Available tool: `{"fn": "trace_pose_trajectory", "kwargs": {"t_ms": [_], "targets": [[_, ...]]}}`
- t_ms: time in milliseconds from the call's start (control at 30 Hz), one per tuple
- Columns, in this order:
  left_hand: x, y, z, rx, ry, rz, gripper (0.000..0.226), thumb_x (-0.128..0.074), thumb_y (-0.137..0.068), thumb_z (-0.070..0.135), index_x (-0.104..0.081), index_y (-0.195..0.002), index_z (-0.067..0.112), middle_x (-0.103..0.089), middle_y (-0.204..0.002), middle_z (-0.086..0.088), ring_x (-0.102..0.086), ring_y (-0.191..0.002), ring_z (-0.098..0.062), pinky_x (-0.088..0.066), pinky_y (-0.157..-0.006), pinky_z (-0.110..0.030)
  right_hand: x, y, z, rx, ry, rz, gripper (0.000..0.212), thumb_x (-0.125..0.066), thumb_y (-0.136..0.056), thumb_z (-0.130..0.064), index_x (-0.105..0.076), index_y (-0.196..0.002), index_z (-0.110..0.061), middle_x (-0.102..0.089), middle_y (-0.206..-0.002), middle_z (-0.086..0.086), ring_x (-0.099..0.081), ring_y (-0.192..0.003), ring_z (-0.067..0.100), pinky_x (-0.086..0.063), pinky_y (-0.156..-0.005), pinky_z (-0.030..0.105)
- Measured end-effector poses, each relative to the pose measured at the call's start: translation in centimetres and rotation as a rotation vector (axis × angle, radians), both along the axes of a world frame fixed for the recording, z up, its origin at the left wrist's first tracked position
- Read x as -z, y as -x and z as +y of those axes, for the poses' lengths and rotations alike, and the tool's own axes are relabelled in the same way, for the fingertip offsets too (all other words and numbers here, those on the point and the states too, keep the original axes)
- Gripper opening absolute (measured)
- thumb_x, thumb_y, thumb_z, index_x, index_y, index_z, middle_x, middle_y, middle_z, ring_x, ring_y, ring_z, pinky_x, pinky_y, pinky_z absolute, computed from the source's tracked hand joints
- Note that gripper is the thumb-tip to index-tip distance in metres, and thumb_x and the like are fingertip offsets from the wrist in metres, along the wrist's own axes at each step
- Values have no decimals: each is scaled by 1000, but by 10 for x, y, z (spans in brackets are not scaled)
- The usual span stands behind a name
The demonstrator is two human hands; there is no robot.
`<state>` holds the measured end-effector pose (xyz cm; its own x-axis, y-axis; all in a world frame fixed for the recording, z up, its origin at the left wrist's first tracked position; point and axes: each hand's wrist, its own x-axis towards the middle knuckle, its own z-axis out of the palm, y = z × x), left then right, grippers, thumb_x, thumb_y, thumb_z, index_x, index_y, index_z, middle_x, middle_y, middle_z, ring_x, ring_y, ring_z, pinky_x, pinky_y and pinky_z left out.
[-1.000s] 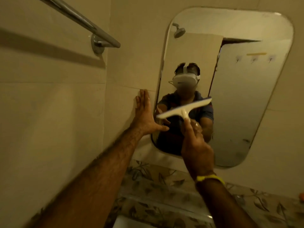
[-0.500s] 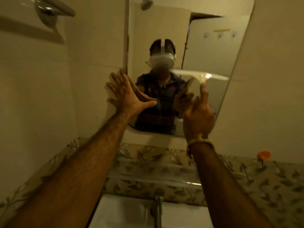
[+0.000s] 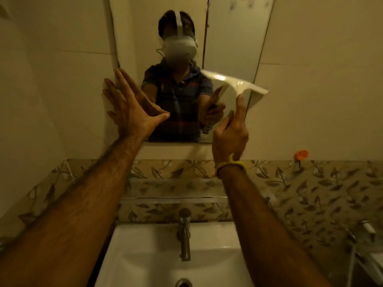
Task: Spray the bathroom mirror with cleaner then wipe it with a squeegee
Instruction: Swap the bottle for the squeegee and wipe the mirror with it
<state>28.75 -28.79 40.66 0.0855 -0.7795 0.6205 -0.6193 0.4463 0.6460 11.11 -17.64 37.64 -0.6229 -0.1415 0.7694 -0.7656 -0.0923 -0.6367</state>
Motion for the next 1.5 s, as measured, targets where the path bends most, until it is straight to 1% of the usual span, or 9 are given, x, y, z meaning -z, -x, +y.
{"fn": "trace_pose_trajectory", "kwargs": {"t_ms": [100,300,433,500,700,900,1133,1267,1500], "targets": [[7,5,2,-21,9,26,154,-89,-53,63,15,-158,19,14,-166,-17,11,-152,-39,-15,-115,-72,37,-12,10,-35,-61,7,53,-46,-99,-18,-36,-151,-21,-49,-74,-2,-48,-59,14,-38,-53,24],[12,7,5,-13,17,22,148,-85,-56,67,8,-159,13,12,-165,-22,9,-152,-41,-15,-116,-71,-4,8,-2,15,36,-103,52,-42,-100,-18,-36,-151,-25,-56,-70,-1,-43,-51,4,-28,-44,9],[13,7,4,-17,11,12,147,-86,-58,65,8,-159,15,12,-165,-22,9,-152,-41,-17,-114,-72,48,-14,8,-33,-50,-137,54,-41,-100,-18,-32,-152,-27,-56,-70,6,-46,-53,13,-27,-46,11],[13,7,4,-24,16,8,146,-85,-58,66,8,-159,15,12,-165,-21,9,-152,-41,-17,-115,-72,58,-22,12,-28,-64,-121,54,-42,-99,-18,-33,-151,-27,-59,-73,9,-52,-57,20,-34,-50,23],[11,7,5,-24,15,-3,144,-85,-60,64,7,-159,14,11,-165,-22,8,-152,-42,-17,-115,-71,-3,5,0,35,12,-190,52,-40,-100,-21,-33,-151,-29,-63,-78,9,-57,-60,21,-38,-48,23],[17,8,2,-35,33,-7,143,-82,-61,69,6,-159,14,9,-165,-22,6,-152,-42,-17,-115,-71,69,-39,13,-59,-78,-224,49,-39,-101,-22,-34,-149,-32,-59,-74,6,-57,-60,21,-45,-49,29],[17,8,2,-28,42,-16,142,-82,-61,69,6,-159,15,9,-165,-22,4,-152,-43,-18,-114,-73,29,-19,-1,66,23,-312,48,-39,-102,-20,-36,-150,-26,-59,-68,7,-49,-50,12,-25,-42,8],[19,8,-3,-15,43,-17,143,-82,-61,69,8,-159,17,10,-165,-21,5,-152,-43,-17,-113,-73,76,-61,7,-56,-53,-293,47,-35,-102,-23,-34,-148,-30,-55,-64,5,-48,-49,16,-35,-42,26],[20,8,-6,-11,51,-36,143,-82,-61,69,9,-159,18,11,-166,-20,5,-152,-43,-20,-112,-75,66,-72,-2,-22,-27,-440,44,-38,-102,-17,-40,-145,-27,-49,-59,-2,-47,-49,15,-36,-44,25]]}}
